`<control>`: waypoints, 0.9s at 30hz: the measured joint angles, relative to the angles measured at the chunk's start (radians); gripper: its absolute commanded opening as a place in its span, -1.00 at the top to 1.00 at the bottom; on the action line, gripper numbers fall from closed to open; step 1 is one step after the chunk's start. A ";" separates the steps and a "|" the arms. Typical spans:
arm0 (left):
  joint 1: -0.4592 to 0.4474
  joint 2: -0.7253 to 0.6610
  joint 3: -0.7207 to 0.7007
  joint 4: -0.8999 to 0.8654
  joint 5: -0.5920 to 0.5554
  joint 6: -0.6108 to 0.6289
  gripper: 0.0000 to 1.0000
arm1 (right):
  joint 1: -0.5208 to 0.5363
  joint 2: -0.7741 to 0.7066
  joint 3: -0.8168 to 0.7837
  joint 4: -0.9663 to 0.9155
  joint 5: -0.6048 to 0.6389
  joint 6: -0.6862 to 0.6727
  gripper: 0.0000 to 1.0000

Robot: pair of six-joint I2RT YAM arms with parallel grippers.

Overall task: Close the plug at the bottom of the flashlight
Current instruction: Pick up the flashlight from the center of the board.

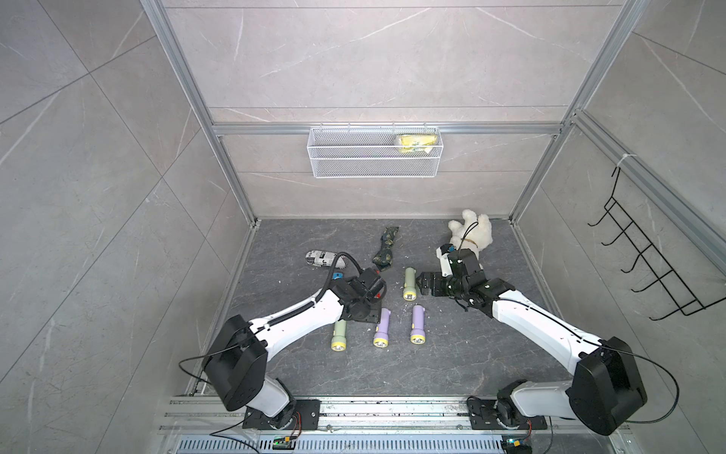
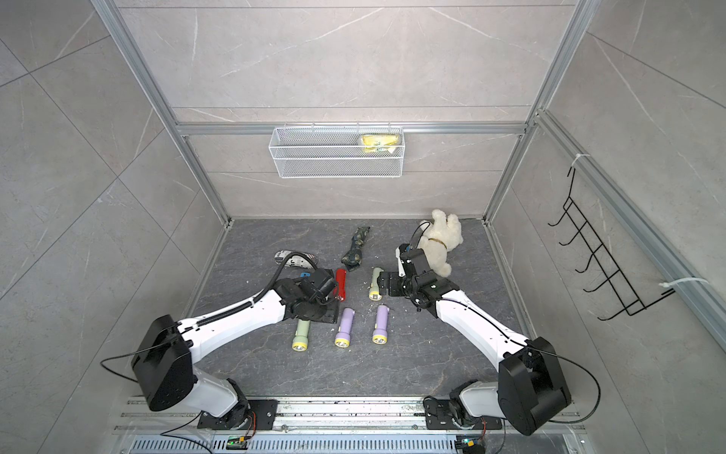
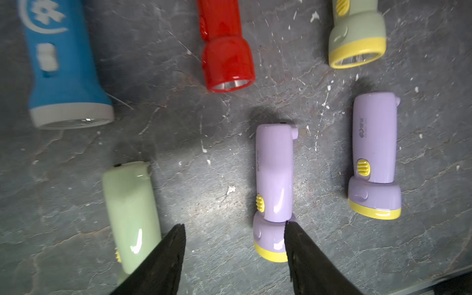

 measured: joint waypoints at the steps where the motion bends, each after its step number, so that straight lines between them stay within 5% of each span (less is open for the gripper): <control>1: -0.012 0.033 0.004 0.004 0.002 -0.008 -0.32 | -0.011 -0.011 -0.011 0.003 -0.001 0.003 -1.00; 11: -0.056 0.274 0.143 0.008 0.071 -0.034 -0.28 | -0.100 -0.060 -0.097 0.052 -0.072 0.026 -0.99; 27: -0.084 0.379 0.203 -0.044 0.068 -0.037 -0.03 | -0.144 -0.057 -0.113 0.092 -0.161 0.038 -1.00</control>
